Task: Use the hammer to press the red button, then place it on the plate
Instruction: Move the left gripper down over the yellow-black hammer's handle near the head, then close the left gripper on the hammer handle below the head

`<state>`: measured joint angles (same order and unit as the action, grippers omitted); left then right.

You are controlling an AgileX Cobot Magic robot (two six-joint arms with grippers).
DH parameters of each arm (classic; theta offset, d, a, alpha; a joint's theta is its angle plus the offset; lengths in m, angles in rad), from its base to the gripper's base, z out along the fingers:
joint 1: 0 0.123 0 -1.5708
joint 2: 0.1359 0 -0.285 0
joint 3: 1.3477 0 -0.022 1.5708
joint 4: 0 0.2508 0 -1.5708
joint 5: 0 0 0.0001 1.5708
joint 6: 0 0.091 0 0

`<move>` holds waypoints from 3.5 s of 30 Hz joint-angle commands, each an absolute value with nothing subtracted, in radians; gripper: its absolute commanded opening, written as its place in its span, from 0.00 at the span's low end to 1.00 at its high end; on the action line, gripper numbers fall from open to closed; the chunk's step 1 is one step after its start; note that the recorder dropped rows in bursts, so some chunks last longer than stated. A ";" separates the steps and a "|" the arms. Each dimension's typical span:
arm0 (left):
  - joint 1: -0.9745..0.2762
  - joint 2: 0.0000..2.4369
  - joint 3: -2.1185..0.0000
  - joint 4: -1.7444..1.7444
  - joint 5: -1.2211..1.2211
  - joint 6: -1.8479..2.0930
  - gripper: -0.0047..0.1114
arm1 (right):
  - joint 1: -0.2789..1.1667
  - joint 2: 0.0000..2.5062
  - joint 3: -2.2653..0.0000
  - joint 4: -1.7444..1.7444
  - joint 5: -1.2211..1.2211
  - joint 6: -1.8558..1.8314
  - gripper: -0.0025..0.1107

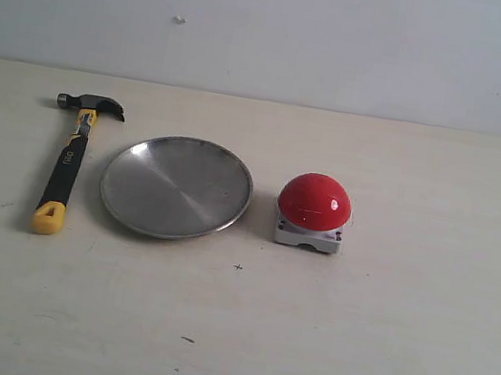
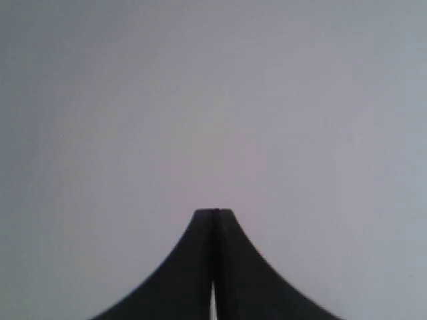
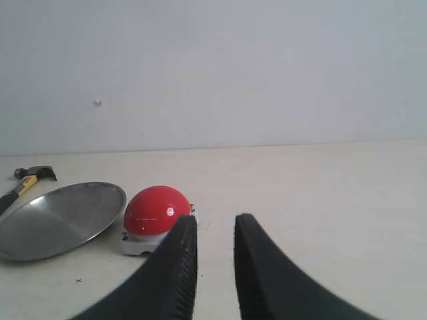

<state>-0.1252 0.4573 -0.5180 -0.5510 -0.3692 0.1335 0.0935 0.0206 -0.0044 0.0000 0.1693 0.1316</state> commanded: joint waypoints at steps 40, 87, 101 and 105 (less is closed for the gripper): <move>-0.109 2.554 -2.413 -0.073 1.221 -0.070 0.46 | 0.088 0.015 0.000 0.000 0.160 0.133 0.21; -0.129 2.664 -2.419 -0.066 1.221 -0.158 0.46 | 0.088 0.015 0.000 0.000 0.160 0.133 0.21; -0.129 2.664 -2.418 -0.061 1.221 -0.137 0.04 | 0.088 0.015 0.000 0.000 0.160 0.133 0.21; -0.129 2.653 -2.418 -0.028 1.221 -0.127 0.04 | 0.088 0.015 0.000 0.000 0.160 0.133 0.21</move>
<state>-0.1254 2.6703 -2.4274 -0.0511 1.2204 -0.1456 0.0935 0.0206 -0.0044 0.0000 0.1693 0.1316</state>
